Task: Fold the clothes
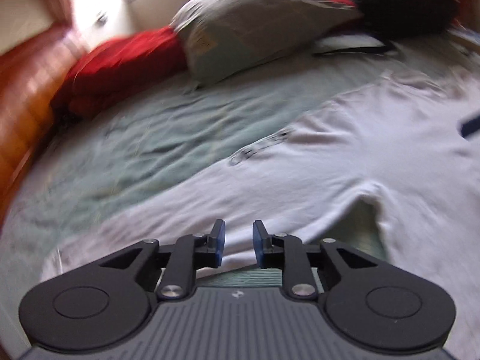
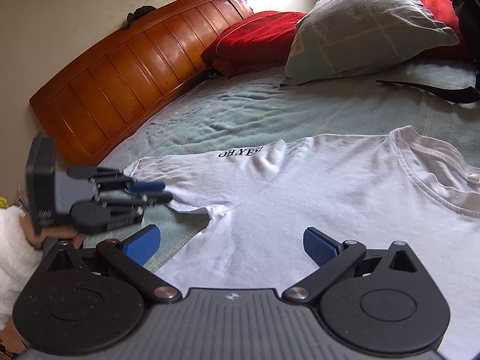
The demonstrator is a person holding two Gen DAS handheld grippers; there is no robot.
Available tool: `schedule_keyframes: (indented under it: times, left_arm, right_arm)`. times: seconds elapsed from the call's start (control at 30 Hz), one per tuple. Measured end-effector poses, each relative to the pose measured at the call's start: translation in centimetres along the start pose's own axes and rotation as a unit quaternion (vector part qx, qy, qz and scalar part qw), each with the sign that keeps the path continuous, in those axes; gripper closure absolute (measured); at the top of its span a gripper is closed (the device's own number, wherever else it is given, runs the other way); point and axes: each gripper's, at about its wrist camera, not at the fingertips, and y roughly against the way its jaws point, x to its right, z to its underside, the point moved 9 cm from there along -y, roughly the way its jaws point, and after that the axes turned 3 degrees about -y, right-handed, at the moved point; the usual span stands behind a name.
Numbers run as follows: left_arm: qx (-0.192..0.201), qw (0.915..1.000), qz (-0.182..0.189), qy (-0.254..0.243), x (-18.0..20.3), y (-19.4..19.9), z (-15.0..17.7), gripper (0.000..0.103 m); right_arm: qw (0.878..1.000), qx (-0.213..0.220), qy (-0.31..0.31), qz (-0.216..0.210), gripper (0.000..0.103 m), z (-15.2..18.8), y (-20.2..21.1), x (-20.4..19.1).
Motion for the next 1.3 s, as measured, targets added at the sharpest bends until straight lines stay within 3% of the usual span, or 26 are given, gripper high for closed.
schedule_keyframes:
  times: [0.2, 0.27, 0.33, 0.4, 0.5, 0.6, 0.8, 0.87, 1.0, 1.07, 1.17, 1.3]
  left_arm:
    - [-0.024, 0.9893, 0.029, 0.141, -3.2, -0.5, 4.1, 0.073]
    - [-0.037, 0.9858, 0.031, 0.161, -3.8, 0.5, 5.0, 0.071]
    - [-0.032, 0.9881, 0.022, 0.149, -4.4, 1.3, 4.5, 0.069]
    - [-0.014, 0.9892, 0.009, 0.146, -5.5, 1.6, 3.1, 0.059]
    - [0.001, 0.9866, -0.007, 0.163, -6.9, 0.2, 1.5, 0.058]
    - [-0.035, 0.9821, -0.013, 0.184, -7.1, -2.0, 3.1, 0.058]
    - [-0.041, 0.9742, -0.010, 0.222, -7.4, -0.2, 6.4, 0.050]
    - [-0.032, 0.9750, -0.021, 0.219, -8.2, 0.5, 5.4, 0.051]
    - [0.011, 0.9750, -0.015, 0.222, -9.3, 0.5, 1.6, 0.034]
    - [0.009, 0.9780, -0.018, 0.208, -9.4, -0.8, 0.8, 0.034]
    - [-0.021, 0.9787, -0.035, 0.201, -9.7, -2.5, 2.6, 0.034]
    - [-0.012, 0.9702, -0.037, 0.239, -11.9, -1.8, 6.8, 0.032]
  right_arm:
    - [1.000, 0.002, -0.001, 0.000, 0.000, -0.1, 0.2, 0.1]
    - [1.000, 0.002, -0.005, 0.001, 0.000, -0.2, 0.1, 0.3]
    - [1.000, 0.001, -0.011, -0.001, 0.000, -0.1, 0.0, 0.4]
    - [1.000, 0.000, -0.014, -0.001, 0.000, 0.0, -0.1, 0.5]
    - [1.000, -0.002, -0.011, 0.003, 0.000, 0.1, -0.3, 0.5]
    - [1.000, 0.000, -0.003, 0.005, 0.000, 0.1, -0.2, 0.3]
    - [1.000, 0.002, -0.013, -0.006, 0.000, -0.1, 0.0, 0.4]
    - [1.000, -0.004, -0.020, -0.012, 0.000, 0.0, -0.1, 0.4]
    - [1.000, -0.003, -0.012, -0.026, 0.000, 0.0, 0.2, -0.6]
    - [1.000, -0.002, -0.001, -0.023, 0.000, 0.1, 0.3, -0.9]
    - [1.000, -0.003, 0.010, -0.016, 0.000, 0.2, 0.2, -1.0]
    - [1.000, -0.006, -0.004, -0.014, 0.000, 0.2, -0.1, -0.2]
